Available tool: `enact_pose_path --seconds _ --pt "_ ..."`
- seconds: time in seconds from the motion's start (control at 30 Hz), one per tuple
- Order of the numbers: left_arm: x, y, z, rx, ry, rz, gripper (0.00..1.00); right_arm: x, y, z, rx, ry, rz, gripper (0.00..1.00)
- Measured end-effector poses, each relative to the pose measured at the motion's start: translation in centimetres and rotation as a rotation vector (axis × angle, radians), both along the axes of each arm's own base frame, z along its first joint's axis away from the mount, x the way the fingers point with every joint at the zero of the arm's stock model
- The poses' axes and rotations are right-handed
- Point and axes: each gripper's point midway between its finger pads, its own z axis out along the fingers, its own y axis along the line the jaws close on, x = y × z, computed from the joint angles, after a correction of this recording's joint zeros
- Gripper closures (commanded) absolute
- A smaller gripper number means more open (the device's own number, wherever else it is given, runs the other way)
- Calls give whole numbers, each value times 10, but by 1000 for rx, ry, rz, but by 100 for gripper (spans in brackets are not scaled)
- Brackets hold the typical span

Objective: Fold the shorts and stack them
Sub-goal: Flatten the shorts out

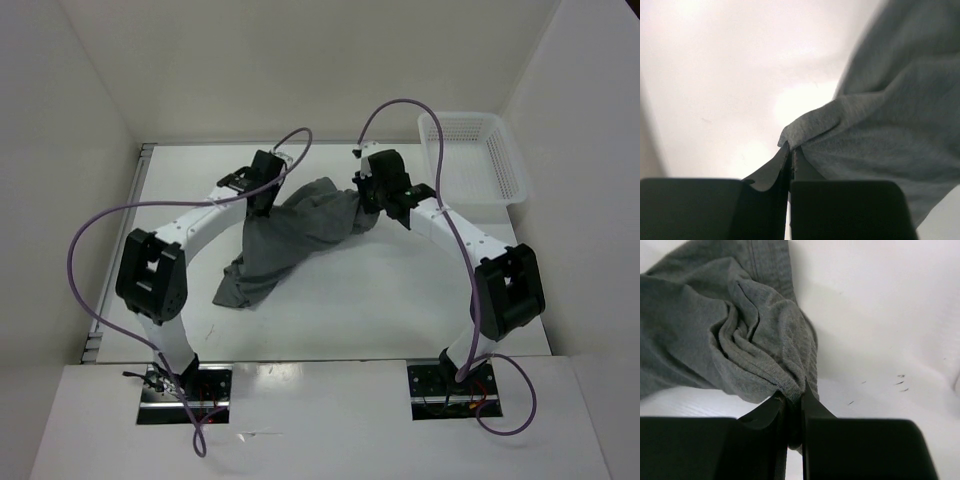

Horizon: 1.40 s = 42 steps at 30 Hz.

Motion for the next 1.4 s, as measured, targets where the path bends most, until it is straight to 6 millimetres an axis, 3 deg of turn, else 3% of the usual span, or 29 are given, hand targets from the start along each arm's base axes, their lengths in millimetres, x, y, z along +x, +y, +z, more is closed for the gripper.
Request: enact_pose_path --seconds 0.13,0.23,0.33,0.53,0.67,0.77,0.83,0.93,1.07,1.2,1.3,1.4 --pt "20 -20 88 60 -399 81 100 12 0 22 2 -56 -17 100" --pt "21 -28 131 53 -562 146 100 24 1 43 9 -109 -38 100" --pt "19 -28 144 65 -622 190 100 33 1 61 14 -155 -54 100" --pt "18 -20 149 97 -645 237 100 42 -4 85 0 -218 -76 100" --pt "19 -16 156 97 -646 245 100 49 -8 112 -24 -279 -88 100" --pt "26 -11 183 61 -655 244 100 51 -15 140 -46 -341 -98 100" --pt "33 -1 216 13 -677 250 100 46 -22 161 -59 -384 -104 100" --pt "35 18 258 -56 -731 268 100 30 -34 194 -63 -443 -116 100" --pt "7 31 272 -86 -692 217 100 -1 -52 244 -38 -535 -131 100" --pt "-30 34 296 -148 -694 151 100 -48 -74 293 -4 -632 -132 100" --pt "-66 41 338 -236 -769 109 100 -91 -84 331 52 -704 -89 100" --pt "-105 50 396 -348 -904 71 100 -135 -86 370 136 -773 -4 100"
